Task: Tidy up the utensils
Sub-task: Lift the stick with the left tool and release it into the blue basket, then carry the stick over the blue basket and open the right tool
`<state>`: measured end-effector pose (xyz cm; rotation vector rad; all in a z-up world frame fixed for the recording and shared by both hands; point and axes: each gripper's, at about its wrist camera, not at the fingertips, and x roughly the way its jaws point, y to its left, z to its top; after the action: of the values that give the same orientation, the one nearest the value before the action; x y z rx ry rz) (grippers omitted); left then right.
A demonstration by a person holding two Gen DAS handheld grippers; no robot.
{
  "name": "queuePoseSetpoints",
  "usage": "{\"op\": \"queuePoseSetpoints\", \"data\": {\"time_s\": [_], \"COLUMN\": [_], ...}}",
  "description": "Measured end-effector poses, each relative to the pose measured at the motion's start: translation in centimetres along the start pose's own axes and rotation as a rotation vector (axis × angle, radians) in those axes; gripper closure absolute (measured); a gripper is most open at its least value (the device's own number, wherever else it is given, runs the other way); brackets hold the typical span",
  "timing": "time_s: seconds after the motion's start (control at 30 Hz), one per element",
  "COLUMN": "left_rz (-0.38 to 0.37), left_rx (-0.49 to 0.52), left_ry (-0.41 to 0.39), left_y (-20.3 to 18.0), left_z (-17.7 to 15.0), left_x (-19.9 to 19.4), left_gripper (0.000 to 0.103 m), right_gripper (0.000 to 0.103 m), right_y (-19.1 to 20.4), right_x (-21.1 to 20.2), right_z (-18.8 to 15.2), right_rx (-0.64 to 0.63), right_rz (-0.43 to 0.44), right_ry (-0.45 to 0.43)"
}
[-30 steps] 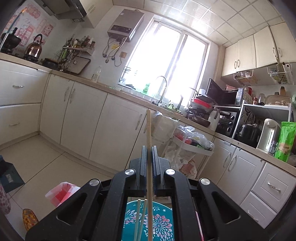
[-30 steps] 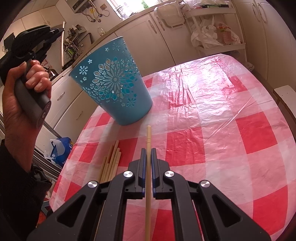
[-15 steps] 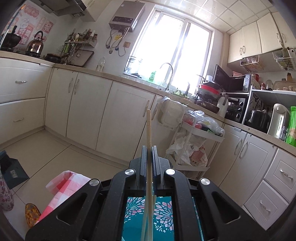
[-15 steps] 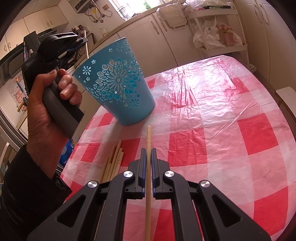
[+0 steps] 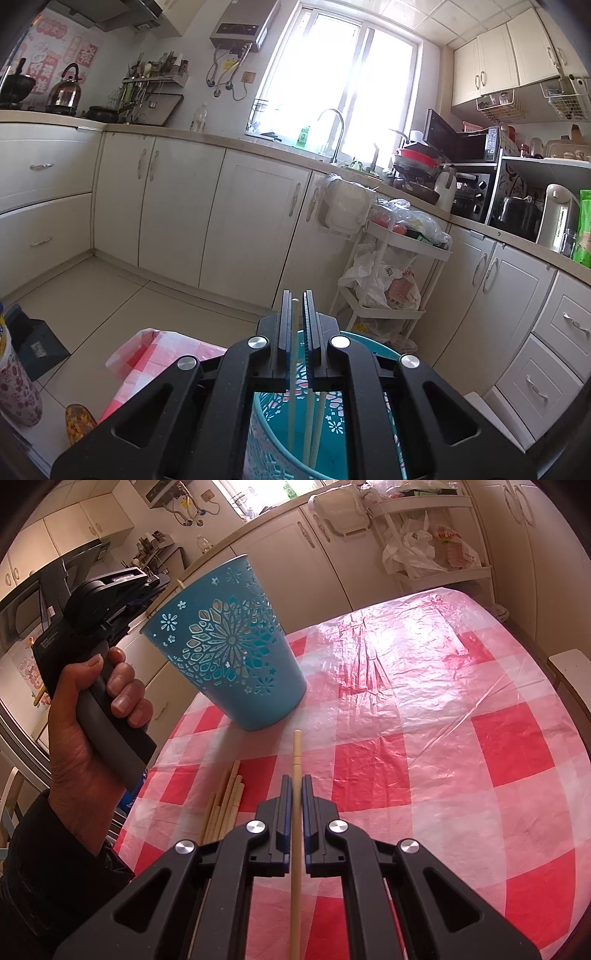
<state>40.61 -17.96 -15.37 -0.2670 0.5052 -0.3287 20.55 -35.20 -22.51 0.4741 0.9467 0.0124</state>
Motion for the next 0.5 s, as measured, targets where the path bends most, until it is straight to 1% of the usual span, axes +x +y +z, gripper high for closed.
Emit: {"op": "queuePoseSetpoints", "data": {"time_s": [0.1,0.13,0.2,0.23,0.27,0.4,0.5], "left_rz": [0.002,0.001,0.008,0.018,0.031,0.062,0.079], "left_rx": [-0.003,-0.007,-0.007,-0.006,-0.005,-0.002,-0.015], "left_ry": [0.011,0.012,0.018,0.023,0.028,0.062,0.111], "left_y": [0.4,0.6,1.0,1.3,1.6,3.3,4.8], "left_z": [0.2,0.3,0.3,0.3,0.0,-1.3,-2.8], "left_x": [-0.9,-1.3,-2.3,-2.8,-3.4,-5.9,-7.6], "left_gripper": [0.096,0.092,0.084,0.073,0.068,0.062,0.056], "right_gripper": [0.097,0.097,0.097,0.097,0.097,0.097,0.097], "right_y": [-0.2,-0.3,-0.6,-0.7,-0.8,-1.2,-1.6], "right_x": [-0.1,-0.1,-0.2,-0.3,-0.3,-1.0,-1.4], "right_z": [0.0,0.1,0.1,0.1,0.1,0.2,0.2], "right_rx": [0.011,0.017,0.027,0.033,0.039,0.057,0.087], "right_rz": [0.004,0.007,0.017,0.021,0.024,0.047,0.077], "right_ry": [-0.001,-0.003,-0.008,-0.008,-0.009,-0.031,-0.043]}}
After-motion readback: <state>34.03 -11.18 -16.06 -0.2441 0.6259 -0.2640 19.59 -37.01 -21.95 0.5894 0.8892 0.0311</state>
